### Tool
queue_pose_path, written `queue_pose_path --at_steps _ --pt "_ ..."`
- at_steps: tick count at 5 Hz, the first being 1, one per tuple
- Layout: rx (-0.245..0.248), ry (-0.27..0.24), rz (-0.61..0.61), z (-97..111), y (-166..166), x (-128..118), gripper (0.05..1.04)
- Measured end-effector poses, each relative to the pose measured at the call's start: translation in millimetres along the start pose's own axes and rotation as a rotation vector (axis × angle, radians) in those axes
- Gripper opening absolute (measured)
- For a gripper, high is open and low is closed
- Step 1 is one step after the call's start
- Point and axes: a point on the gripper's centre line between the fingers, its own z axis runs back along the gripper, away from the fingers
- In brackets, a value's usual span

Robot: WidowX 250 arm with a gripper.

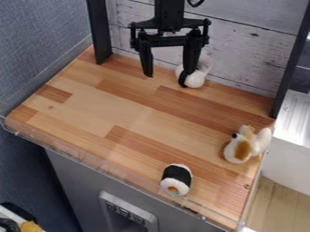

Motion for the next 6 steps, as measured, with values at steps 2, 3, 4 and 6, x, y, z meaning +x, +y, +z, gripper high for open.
queue_pose_path --at_steps 2,3,4,6 --pt "-0.006 -0.001 0.161 -0.6 13.3 -29.4 0.991" --pt "0.01 0.007 0.042 -4.3 20.0 -34.8 0.993" --pt "0.014 0.005 -0.139 -8.1 24.1 -34.3 0.996" --pt "-0.003 -0.008 -0.31 -19.7 34.1 -25.2 0.997"
